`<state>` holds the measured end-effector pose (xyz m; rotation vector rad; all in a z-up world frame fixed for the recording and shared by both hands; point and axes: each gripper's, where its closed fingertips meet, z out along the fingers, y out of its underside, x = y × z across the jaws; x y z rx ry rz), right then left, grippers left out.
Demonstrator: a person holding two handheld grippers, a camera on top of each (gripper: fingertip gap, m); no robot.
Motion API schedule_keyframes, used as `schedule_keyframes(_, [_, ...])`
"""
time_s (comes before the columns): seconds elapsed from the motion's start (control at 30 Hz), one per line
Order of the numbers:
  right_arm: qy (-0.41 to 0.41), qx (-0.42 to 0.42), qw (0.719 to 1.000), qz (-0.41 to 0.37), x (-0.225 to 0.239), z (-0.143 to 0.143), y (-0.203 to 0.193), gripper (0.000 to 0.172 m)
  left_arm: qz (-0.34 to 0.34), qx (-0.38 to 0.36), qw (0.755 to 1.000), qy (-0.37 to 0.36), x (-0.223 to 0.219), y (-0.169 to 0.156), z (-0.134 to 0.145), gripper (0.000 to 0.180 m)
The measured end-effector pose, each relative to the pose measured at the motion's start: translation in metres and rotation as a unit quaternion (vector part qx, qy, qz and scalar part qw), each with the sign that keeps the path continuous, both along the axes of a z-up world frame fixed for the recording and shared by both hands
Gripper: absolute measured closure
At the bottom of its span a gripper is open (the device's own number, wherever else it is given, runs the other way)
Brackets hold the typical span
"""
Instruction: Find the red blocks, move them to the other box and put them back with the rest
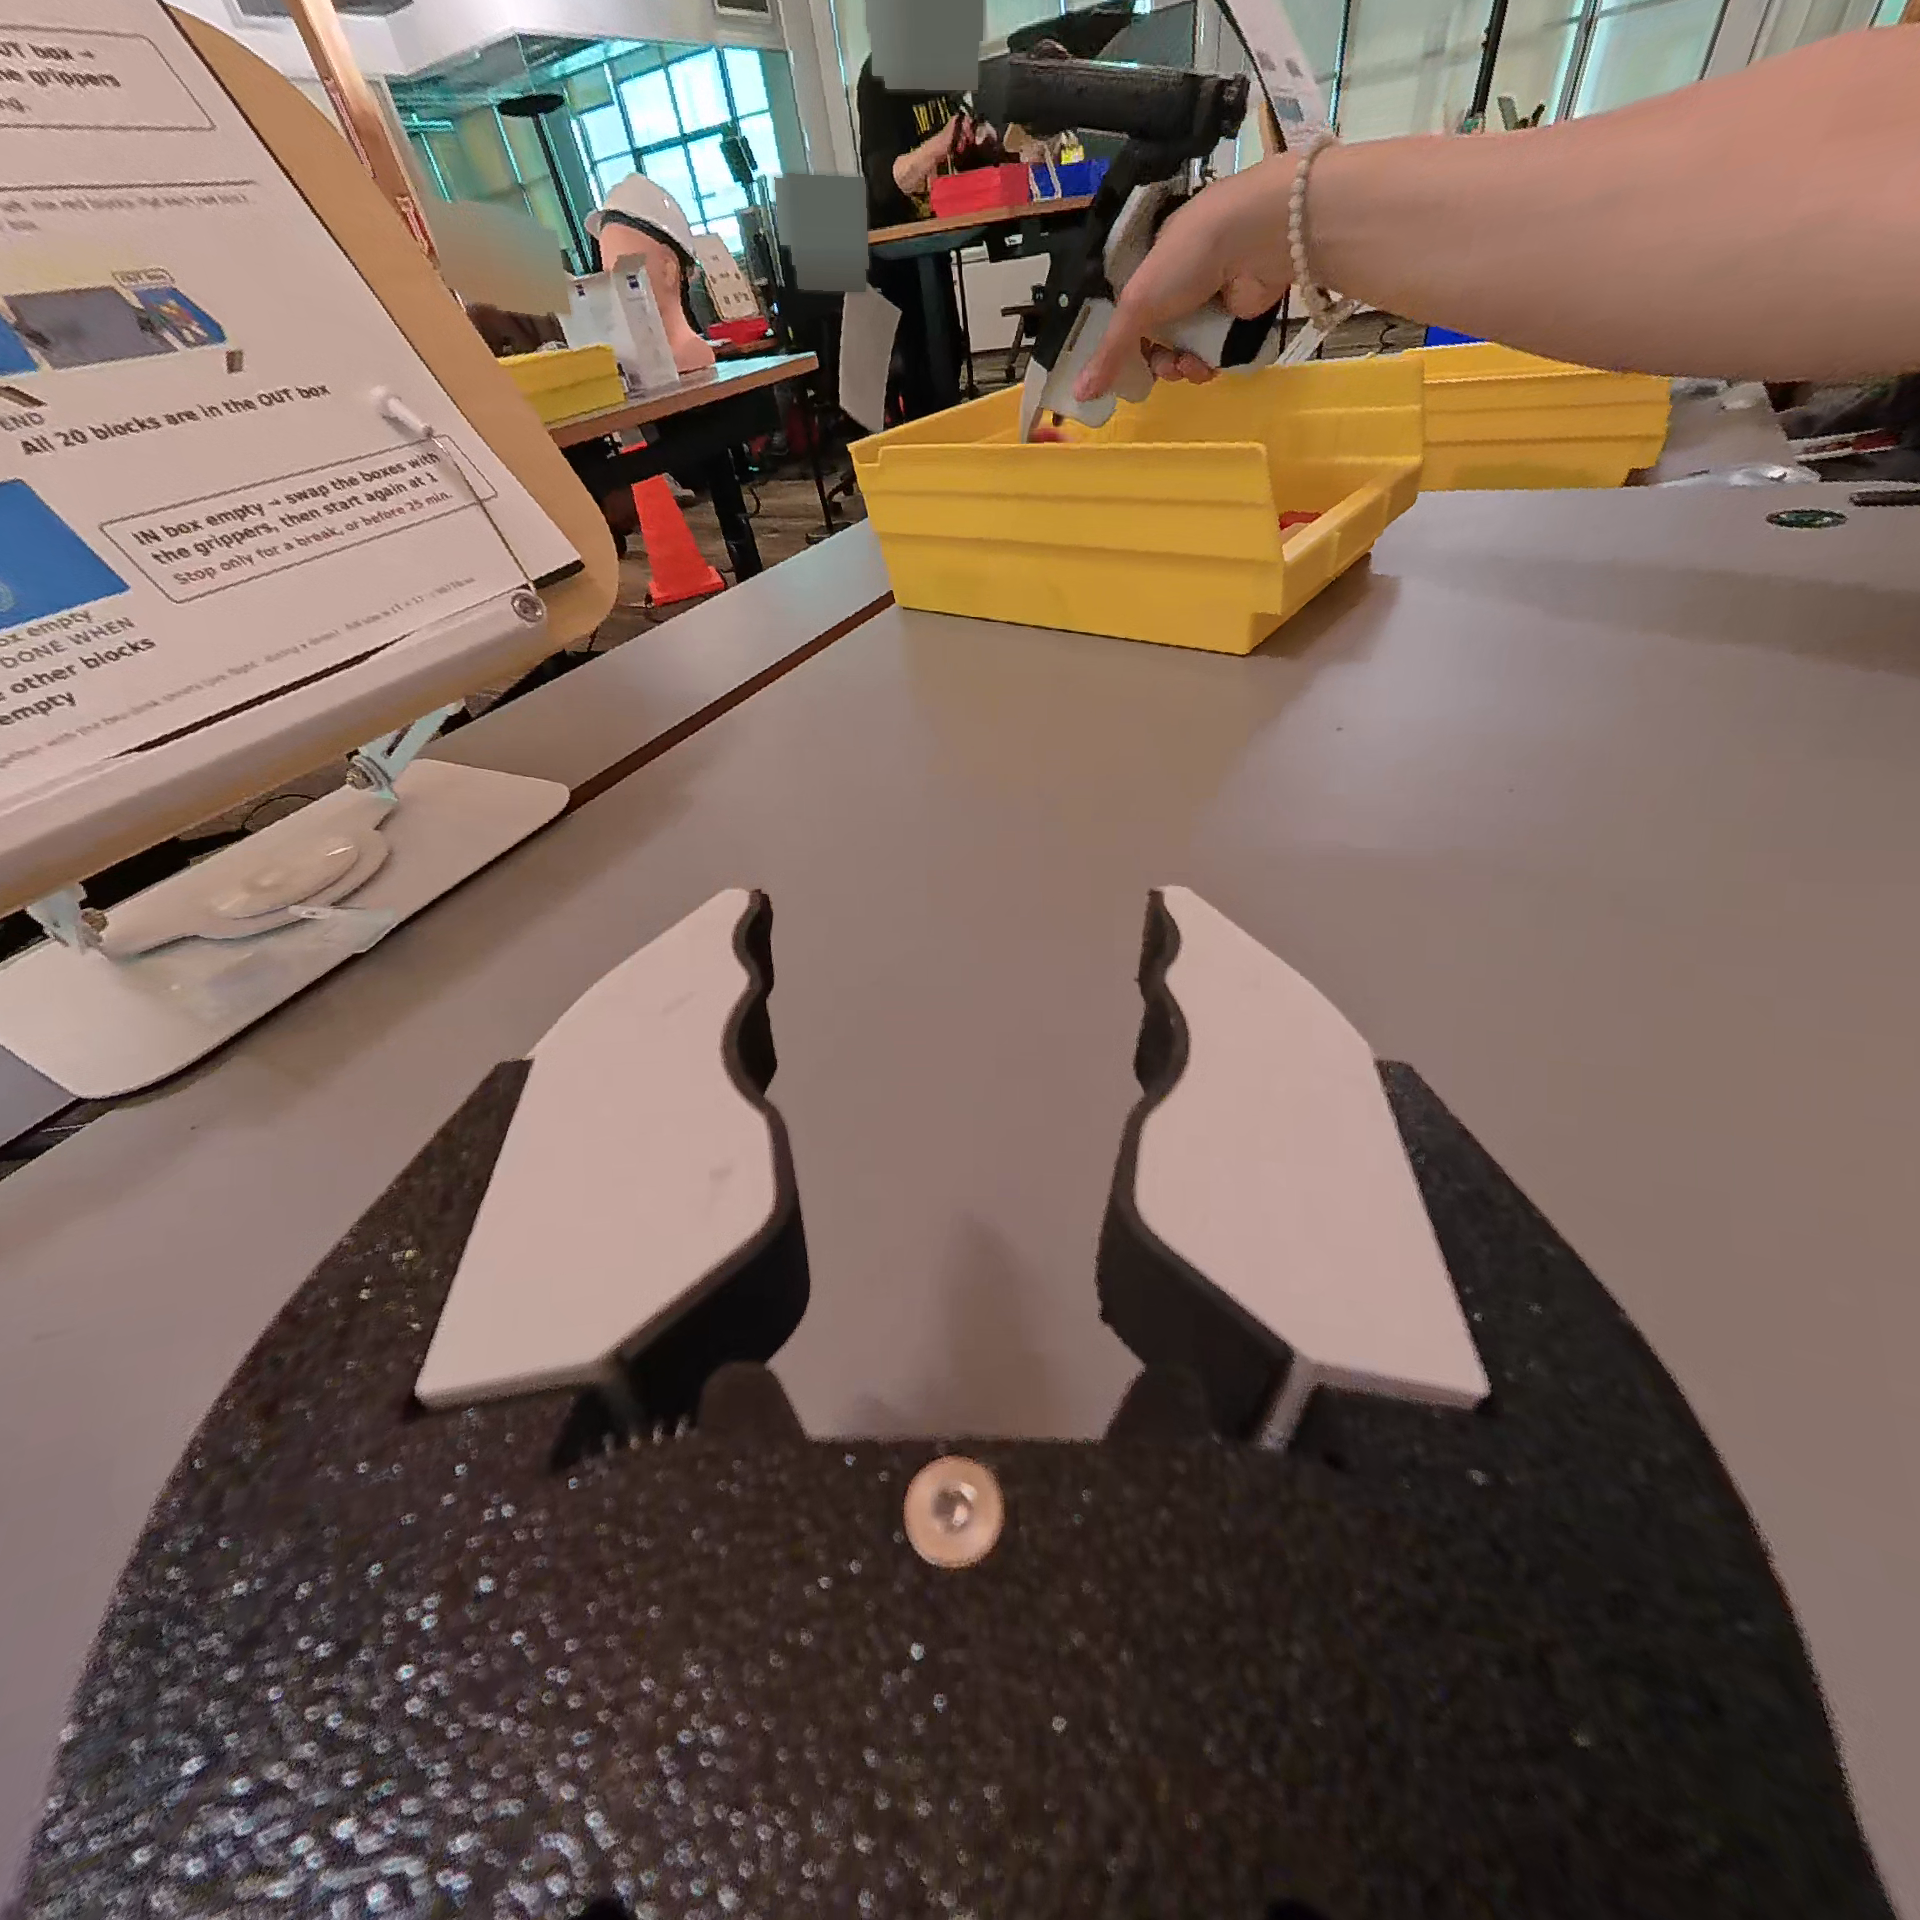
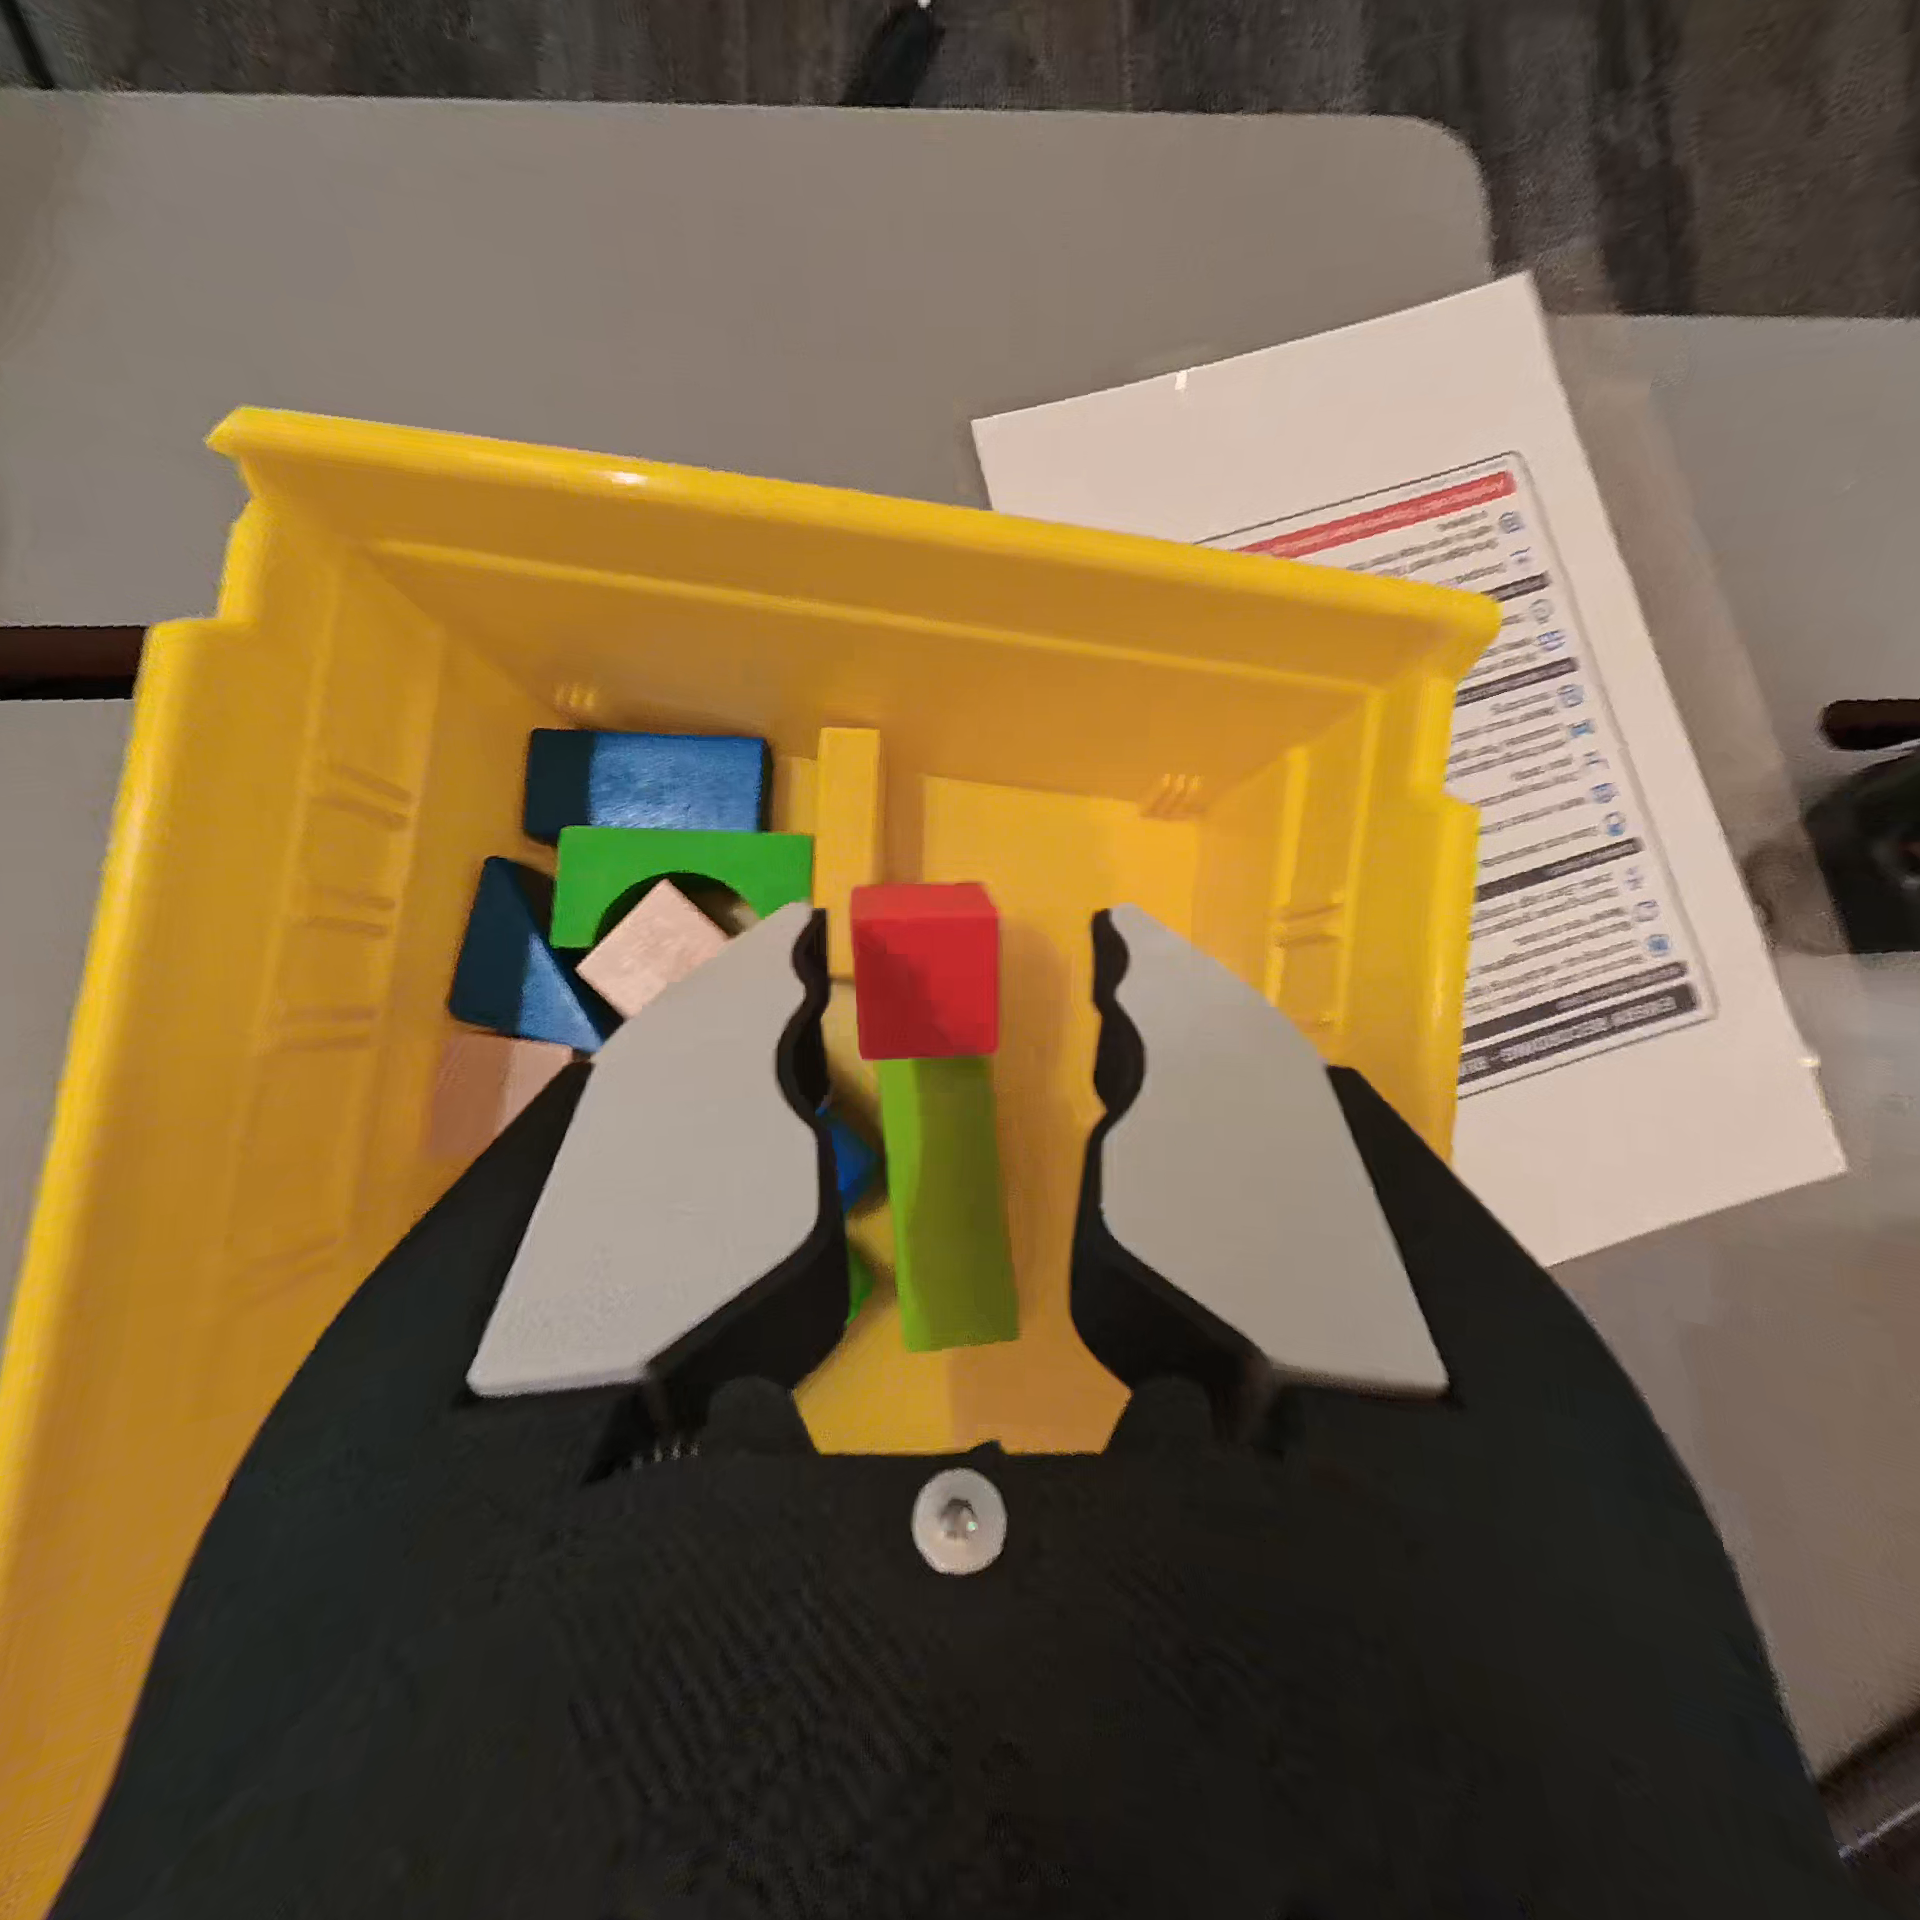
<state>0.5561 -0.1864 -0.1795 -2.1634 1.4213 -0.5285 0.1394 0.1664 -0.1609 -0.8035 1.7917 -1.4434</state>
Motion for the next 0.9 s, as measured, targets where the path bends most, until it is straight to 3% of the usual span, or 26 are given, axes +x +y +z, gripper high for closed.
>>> schedule_keyframes(0.1, [-0.022,-0.005,1.000,-0.012,0.006,0.001,-0.005,0.109,-0.002,0.008,1.000,0.007,0.000,-0.001,-0.004,0.113])
schedule_keyframes(0.3, [-0.075,0.045,0.996,0.010,-0.020,0.037,0.006,0.106,0.009,0.011,1.000,-0.003,-0.001,0.003,0.003,0.112])
schedule_keyframes(0.5, [-0.154,0.150,0.970,0.115,-0.115,0.086,0.057,0.104,0.063,-0.024,0.997,-0.024,-0.002,0.027,0.029,0.113])
schedule_keyframes(0.63, [-0.186,0.212,0.939,0.195,-0.205,0.092,0.092,0.104,0.146,-0.072,0.986,-0.032,-0.006,0.072,0.049,0.117])
schedule_keyframes(0.77, [-0.191,0.227,0.921,0.253,-0.279,0.080,0.111,0.103,0.263,-0.134,0.955,-0.004,-0.019,0.139,0.060,0.124])
schedule_keyframes(0.83, [-0.190,0.227,0.917,0.268,-0.305,0.074,0.114,0.103,0.302,-0.127,0.945,0.020,-0.029,0.172,0.063,0.124])
schedule_keyframes(0.9, [-0.191,0.234,0.912,0.277,-0.325,0.072,0.115,0.103,0.322,-0.075,0.942,0.056,-0.039,0.203,0.062,0.121])
